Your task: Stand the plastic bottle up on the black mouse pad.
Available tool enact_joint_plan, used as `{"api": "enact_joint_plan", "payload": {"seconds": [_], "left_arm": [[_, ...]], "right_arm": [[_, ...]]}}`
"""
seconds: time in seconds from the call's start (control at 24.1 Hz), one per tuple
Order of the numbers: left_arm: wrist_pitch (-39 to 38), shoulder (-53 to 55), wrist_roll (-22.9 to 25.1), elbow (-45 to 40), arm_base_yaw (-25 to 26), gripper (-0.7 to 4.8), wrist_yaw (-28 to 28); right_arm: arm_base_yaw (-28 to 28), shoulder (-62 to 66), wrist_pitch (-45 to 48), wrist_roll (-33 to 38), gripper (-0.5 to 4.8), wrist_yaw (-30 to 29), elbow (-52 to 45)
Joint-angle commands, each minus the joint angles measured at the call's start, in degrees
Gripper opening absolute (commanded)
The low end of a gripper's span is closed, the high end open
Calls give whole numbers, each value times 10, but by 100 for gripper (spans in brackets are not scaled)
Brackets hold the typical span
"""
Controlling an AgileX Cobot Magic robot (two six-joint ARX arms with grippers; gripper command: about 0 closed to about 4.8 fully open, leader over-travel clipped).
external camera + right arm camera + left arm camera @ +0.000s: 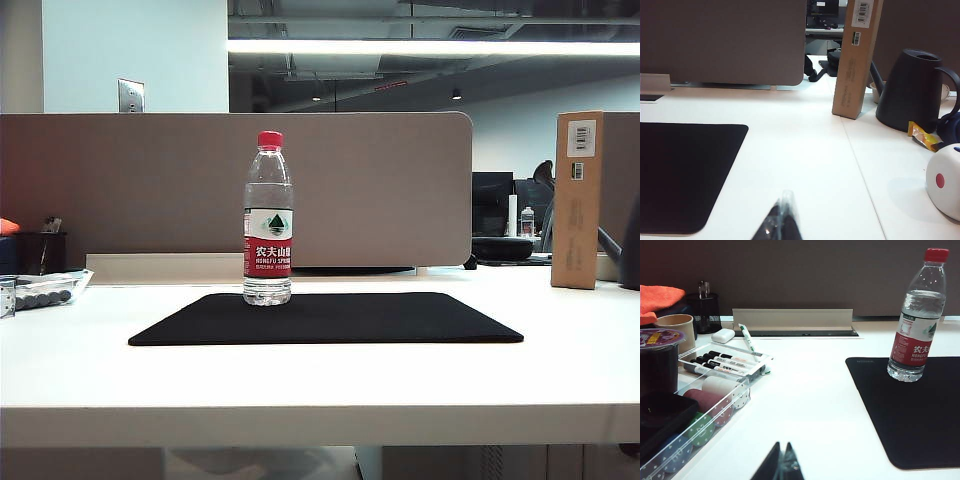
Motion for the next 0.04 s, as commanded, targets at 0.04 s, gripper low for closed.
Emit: {"api": "enact_joint_plan", "payload": {"seconds": [0.04], "left_arm": [[7, 0, 0, 3, 0, 1, 2]], "right_arm": [[1, 1, 5, -2, -5, 2, -3]]}}
